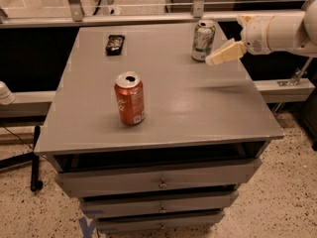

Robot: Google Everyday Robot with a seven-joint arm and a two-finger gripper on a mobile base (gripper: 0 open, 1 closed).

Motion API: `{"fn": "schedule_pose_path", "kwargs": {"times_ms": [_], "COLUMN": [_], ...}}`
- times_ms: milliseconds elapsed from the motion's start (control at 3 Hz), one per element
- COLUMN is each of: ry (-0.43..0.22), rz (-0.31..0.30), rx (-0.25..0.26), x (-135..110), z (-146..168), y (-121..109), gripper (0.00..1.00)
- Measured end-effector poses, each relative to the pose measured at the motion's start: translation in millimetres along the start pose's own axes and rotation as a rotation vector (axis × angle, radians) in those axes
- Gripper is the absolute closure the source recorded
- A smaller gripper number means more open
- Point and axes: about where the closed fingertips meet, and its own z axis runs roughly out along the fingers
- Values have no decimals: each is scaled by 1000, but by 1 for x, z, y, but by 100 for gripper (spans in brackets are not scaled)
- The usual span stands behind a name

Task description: Move 7up can near coke can

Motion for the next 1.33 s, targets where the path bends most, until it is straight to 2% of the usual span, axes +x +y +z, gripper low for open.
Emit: {"fn": "schedule_pose_path", "kwargs": {"times_ms": [333,667,1000,1333], "ry": [-24,-63,-104,-153], "rz": [59,143,213,263], "rx": [11,14,-7,-40], "x": [7,13,5,-8], "z": [37,69,96,102], "y": [-19,-34,-37,-28], "gripper": [0,0,18,41]}}
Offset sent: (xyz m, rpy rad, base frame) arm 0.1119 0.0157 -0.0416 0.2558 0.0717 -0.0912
